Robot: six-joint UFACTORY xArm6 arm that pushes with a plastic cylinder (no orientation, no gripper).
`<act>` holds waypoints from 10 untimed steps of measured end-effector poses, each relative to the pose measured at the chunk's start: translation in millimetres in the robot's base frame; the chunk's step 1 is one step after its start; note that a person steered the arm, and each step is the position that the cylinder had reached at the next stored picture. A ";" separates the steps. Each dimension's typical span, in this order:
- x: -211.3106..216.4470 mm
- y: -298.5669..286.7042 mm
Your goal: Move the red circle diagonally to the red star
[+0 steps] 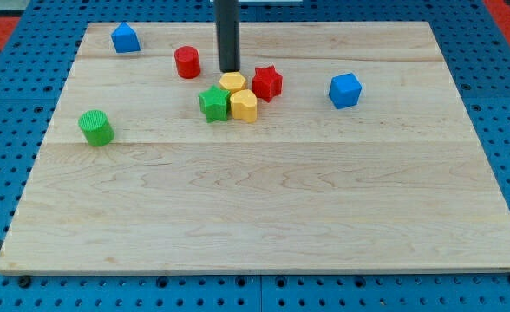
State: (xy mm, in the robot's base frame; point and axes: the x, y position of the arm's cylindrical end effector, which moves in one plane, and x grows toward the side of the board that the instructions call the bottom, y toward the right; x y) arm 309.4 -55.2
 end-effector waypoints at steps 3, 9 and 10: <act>8.5 -80.1; -64.7 70.0; -32.5 52.7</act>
State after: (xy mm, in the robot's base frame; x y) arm 277.0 -2.4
